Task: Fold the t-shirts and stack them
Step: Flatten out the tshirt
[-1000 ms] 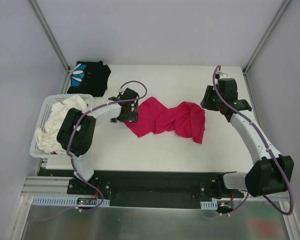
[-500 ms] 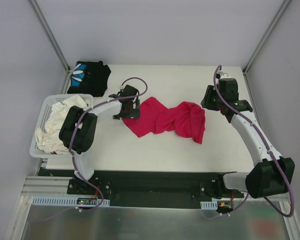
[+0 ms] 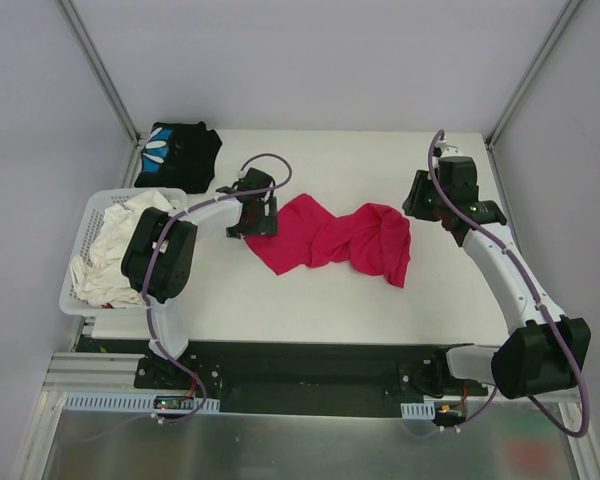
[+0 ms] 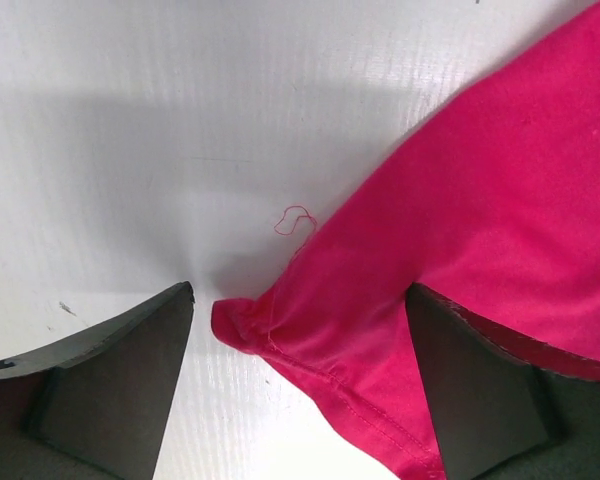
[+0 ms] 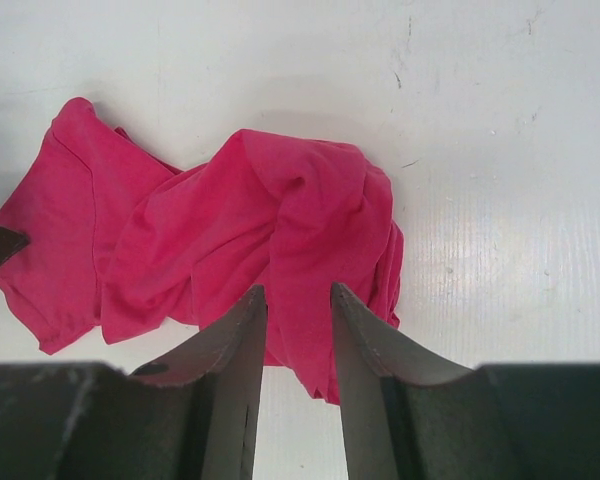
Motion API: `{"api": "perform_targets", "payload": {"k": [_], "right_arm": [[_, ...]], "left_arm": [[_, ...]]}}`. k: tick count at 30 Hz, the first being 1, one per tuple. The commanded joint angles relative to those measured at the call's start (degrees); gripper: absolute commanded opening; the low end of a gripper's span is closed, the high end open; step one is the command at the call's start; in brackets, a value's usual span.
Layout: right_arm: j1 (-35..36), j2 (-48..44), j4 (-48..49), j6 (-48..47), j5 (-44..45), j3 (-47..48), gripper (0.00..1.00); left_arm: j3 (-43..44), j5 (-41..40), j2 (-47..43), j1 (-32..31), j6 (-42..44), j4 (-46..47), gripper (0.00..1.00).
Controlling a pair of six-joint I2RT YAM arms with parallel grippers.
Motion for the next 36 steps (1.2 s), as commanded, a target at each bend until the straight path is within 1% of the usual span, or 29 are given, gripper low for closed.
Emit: {"api": "perform_targets", "payload": {"k": [1,5,7,10,13,17,22,26,36], "right_arm": [[0.01,-1.1,0.08,-0.62,-0.1,0.13,0.34],[0.01,-0.66,0.17,-0.62,-0.19,0.22,0.34],[0.01,-0.39,0.25,-0.53,-0.19,0.22,0.34],[0.01,0.04,0.17,-0.62,-0.28,0.22,0.34],[-0.08,0.4,0.52,-0.53,-0.28,0.13,0.34],[0.01,1.01,0.6,-0.62,-0.54,0.13,0.34],[-0.08,1.36,0.69,-0.62,-0.63,-0.13,0.33],[-0.08,1.19,0.78,-0.62,-0.89,-0.13,0.33],[-0.08,-0.04,0.52,-0.53,-0.45,-0.3,0.33]], "left_arm": [[1.27,1.82,-0.14,0.89,0.76,0.81,0.8],[1.0,2.88,-0.14,1.15,0.94,1.07,0.7],[0.92,3.32,-0.23,1.07,0.94,1.24,0.69],[0.39,3.32,-1.02,1.07,1.02,1.42,0.71],[-0.83,2.01,-2.86,1.07,0.41,1.6,0.78],[-2.59,0.51,-5.76,1.68,0.23,1.6,0.84],[-4.88,-1.34,-10.68,4.22,-0.12,1.42,0.93],[-5.85,-3.09,-13.41,5.2,-0.29,1.6,0.95],[-6.11,-1.34,-9.72,5.81,-2.22,1.51,0.91]]}}
